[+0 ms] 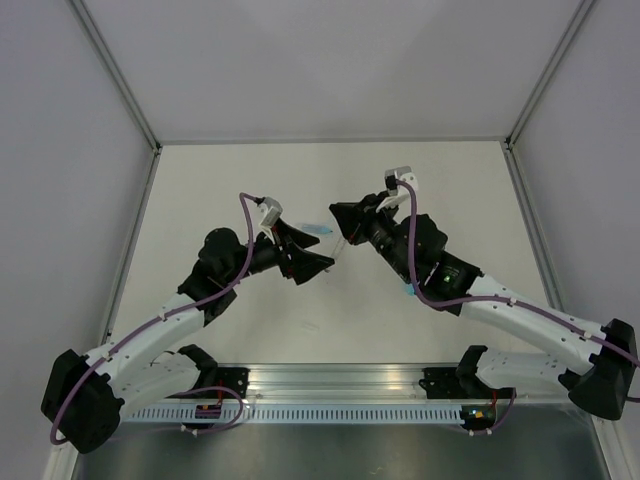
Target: Insert the pens into the pen caps
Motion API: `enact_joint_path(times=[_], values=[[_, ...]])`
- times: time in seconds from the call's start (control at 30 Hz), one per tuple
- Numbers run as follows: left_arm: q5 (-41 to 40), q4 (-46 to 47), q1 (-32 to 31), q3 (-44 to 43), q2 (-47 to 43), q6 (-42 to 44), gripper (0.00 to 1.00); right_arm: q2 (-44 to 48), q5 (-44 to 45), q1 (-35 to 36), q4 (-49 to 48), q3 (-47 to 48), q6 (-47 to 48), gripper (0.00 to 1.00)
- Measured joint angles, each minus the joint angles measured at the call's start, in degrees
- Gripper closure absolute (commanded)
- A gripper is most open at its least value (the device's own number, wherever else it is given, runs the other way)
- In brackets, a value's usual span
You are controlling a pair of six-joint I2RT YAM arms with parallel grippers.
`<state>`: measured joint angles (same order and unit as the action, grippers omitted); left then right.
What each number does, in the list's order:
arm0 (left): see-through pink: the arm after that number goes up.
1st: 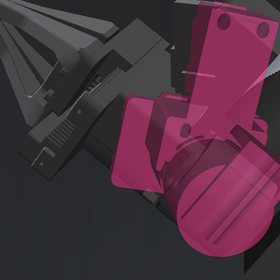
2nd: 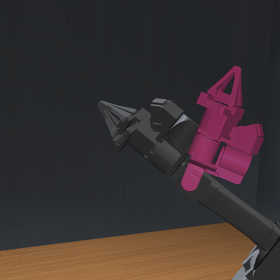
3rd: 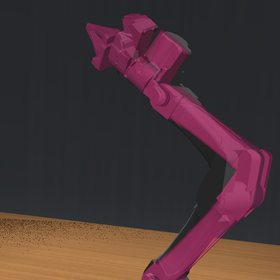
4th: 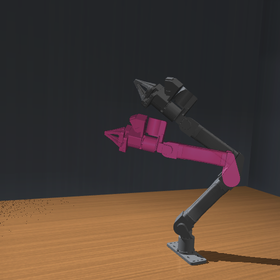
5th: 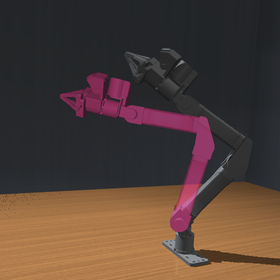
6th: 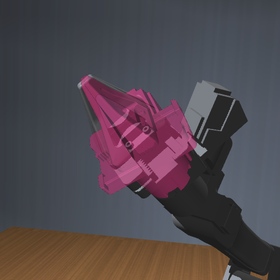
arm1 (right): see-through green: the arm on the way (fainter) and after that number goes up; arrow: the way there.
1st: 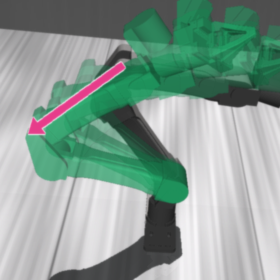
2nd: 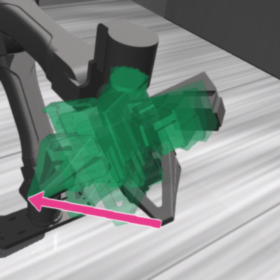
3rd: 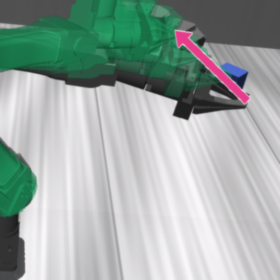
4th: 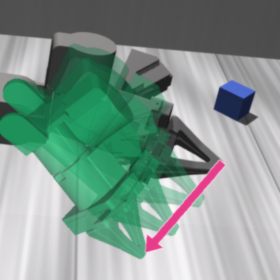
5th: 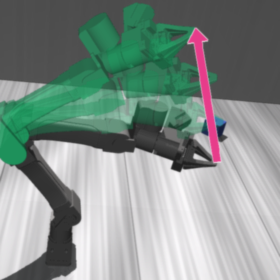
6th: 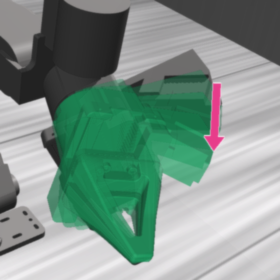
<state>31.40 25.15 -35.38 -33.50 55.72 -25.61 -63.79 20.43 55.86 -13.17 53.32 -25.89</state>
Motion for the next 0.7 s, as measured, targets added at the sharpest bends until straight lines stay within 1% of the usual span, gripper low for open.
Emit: enact_joint_path(times=[0.03, 0.17, 0.23, 0.33, 0.4, 0.57, 0.7], values=[[-0.28, -0.76, 0.00, 0.00, 0.00, 0.13, 0.11, 0.00, -0.33, -1.16, 1.16, 0.55, 0.24, 1.00], [-2.23, -2.97, 0.00, 0.00, 0.13, 0.57, 0.02, -0.48, -3.26, -7.34, 6.40, 1.84, 0.74, 1.00], [-4.28, -3.15, 0.00, 0.04, 0.22, 0.59, 0.00, -2.49, -6.43, -11.30, 9.03, 2.54, 0.81, 1.00], [-10.01, -3.37, 0.02, 0.98, 0.00, 0.57, 0.00, -8.17, -11.15, -16.37, 12.83, 3.78, 0.81, 1.00], [-15.63, -4.68, 0.02, 2.62, -1.62, 0.52, 0.00, -13.20, -14.01, -18.97, 16.09, 4.44, 0.90, 1.00], [-30.71, -9.42, 0.07, 7.41, -12.48, 0.50, 0.00, -24.09, -18.12, -22.18, 23.21, 6.95, 1.42, 1.00], [-38.69, -10.93, 0.07, 8.74, -20.87, 0.42, 0.00, -30.88, -20.02, -23.61, 25.99, 10.56, 1.73, 1.00]])
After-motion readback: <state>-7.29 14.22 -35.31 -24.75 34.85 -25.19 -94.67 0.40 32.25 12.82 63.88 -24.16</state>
